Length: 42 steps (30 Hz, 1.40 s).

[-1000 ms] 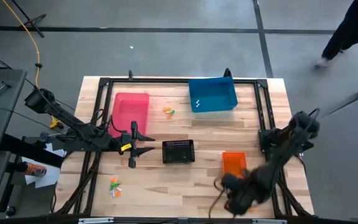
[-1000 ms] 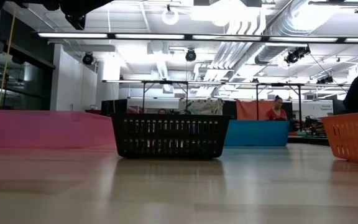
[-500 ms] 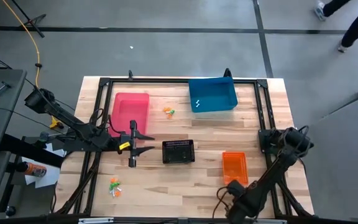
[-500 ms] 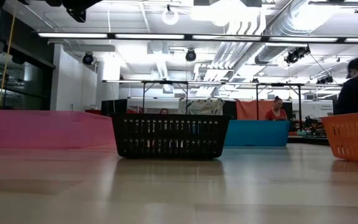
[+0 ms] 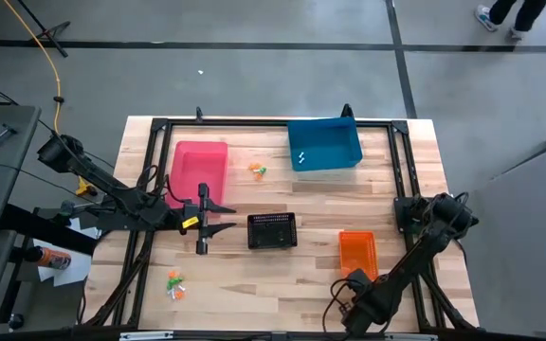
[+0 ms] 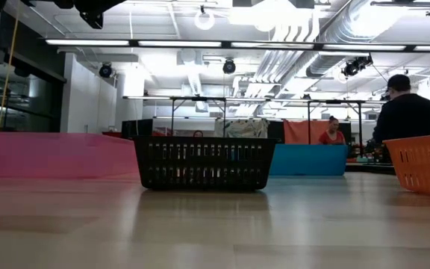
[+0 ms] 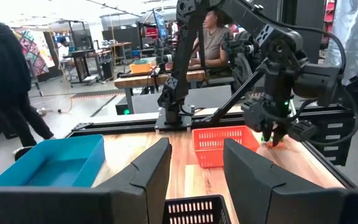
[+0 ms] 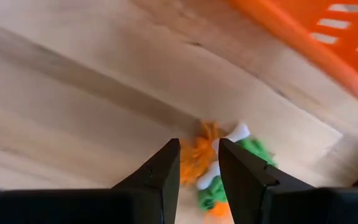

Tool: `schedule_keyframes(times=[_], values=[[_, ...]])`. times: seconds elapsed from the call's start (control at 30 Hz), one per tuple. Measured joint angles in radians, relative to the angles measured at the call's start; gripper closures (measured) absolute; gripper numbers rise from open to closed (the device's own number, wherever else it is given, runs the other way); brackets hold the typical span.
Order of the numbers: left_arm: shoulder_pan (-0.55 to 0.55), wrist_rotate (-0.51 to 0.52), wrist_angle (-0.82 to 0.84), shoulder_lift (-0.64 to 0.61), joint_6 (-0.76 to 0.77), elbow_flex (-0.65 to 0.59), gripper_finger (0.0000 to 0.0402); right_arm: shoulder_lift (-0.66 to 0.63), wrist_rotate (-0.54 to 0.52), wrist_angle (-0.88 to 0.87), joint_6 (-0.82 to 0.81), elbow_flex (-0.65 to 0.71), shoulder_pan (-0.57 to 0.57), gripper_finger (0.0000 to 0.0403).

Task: Sort Halloween decoration
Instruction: Put the white bone toy into the blue bin

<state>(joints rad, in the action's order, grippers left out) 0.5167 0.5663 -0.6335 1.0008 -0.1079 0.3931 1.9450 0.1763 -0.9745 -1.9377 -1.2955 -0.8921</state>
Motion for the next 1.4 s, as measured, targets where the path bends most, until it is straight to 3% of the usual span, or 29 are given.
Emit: schedule_keyframes(times=[0.73,1.13,1.4], values=[[0.0,-0.003,0.017,0.0,0.026,-0.001,0.0268,0.0,0.03,-0.12,0.024,0.002,-0.033,0.0329],[0.0,-0.002,0.016,0.0,0.026,-0.001,0.0268,0.0,-0.041,-0.121,0.578,0.002,-0.087,0.0328],[0.0,-0.002,0.018,0.0,0.044,-0.001,0.0268,0.0,-0.071,-0.12,0.821,0.002,-0.134,0.0328]])
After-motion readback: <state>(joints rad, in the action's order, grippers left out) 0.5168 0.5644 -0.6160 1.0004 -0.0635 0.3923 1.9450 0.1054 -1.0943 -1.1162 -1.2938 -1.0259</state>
